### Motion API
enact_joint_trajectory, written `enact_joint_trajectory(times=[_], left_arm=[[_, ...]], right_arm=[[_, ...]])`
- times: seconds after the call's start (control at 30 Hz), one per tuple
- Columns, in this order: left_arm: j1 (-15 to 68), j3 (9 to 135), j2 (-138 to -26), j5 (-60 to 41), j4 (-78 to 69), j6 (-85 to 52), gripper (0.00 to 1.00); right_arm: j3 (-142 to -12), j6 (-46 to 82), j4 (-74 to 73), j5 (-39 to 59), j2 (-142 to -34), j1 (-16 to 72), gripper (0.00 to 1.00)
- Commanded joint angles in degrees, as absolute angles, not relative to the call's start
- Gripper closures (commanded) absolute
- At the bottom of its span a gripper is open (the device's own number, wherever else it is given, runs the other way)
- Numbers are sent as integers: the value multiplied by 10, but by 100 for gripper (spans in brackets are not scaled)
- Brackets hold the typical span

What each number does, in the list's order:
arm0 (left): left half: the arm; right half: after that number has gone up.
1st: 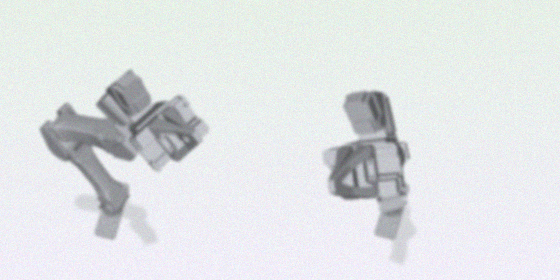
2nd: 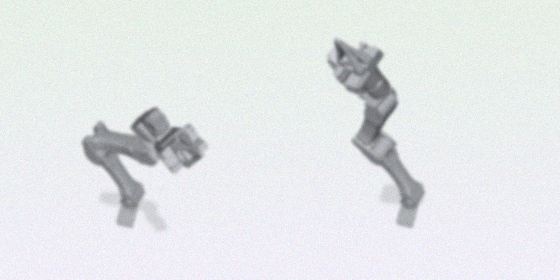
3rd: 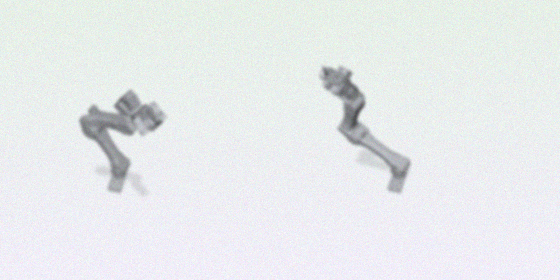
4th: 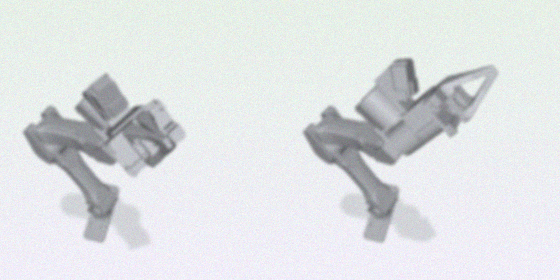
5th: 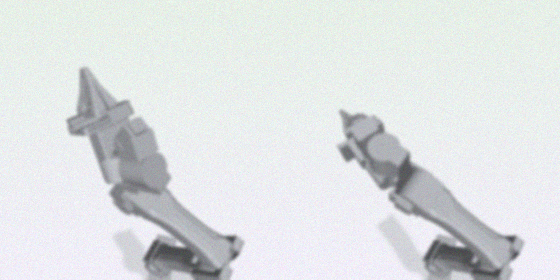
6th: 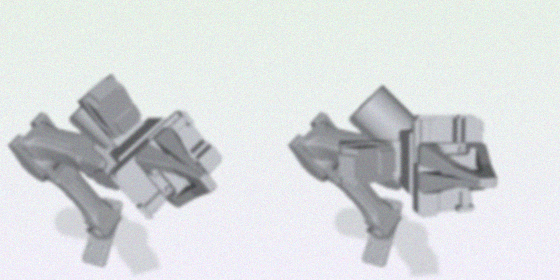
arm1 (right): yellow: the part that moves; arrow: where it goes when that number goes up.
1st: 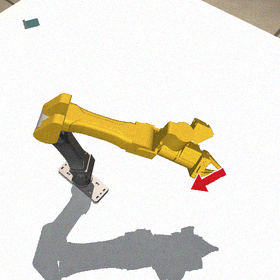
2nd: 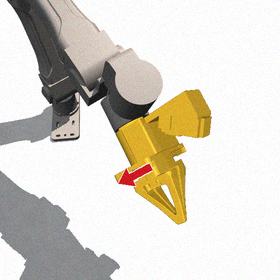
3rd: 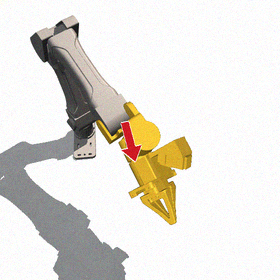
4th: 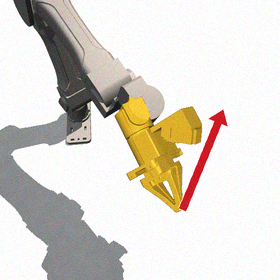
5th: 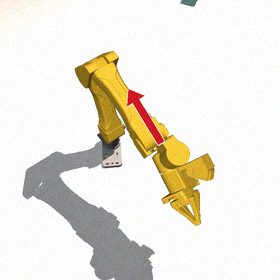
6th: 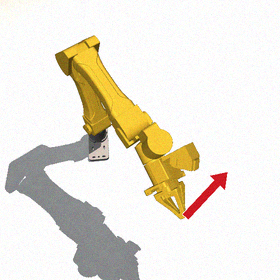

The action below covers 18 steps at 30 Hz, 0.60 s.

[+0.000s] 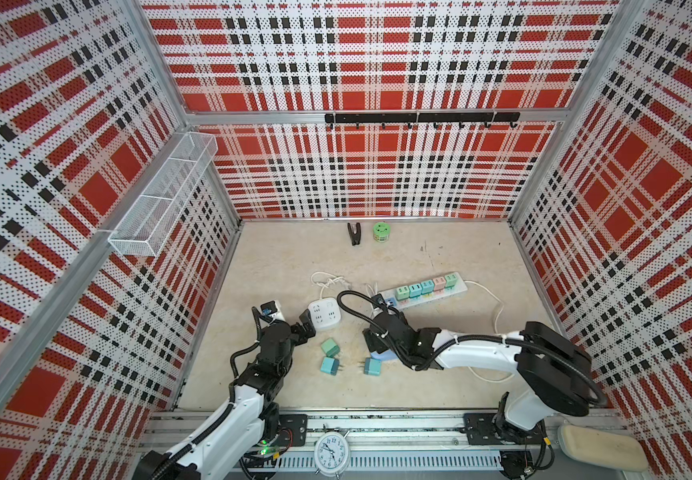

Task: Insert the plug
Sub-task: 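Lower the right gripper onto a teal adapter beside the blue strip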

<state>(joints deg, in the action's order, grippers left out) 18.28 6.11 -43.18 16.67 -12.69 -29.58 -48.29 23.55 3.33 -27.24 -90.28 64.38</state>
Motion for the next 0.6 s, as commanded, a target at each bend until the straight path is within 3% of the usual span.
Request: enact_joint_trajectory(times=[0.0, 0.33, 0.57], left_arm=[[178, 74, -425, 161, -144, -301, 1], [178, 71, -415, 144, -146, -296, 1], [178, 69, -411, 134, -153, -293, 1]], right_arm=[[-478, 235, 50, -322, -869, 690, 12], [-494, 310, 30, -312, -956, 760, 23], [-555, 325, 101, -364, -1021, 768, 23]])
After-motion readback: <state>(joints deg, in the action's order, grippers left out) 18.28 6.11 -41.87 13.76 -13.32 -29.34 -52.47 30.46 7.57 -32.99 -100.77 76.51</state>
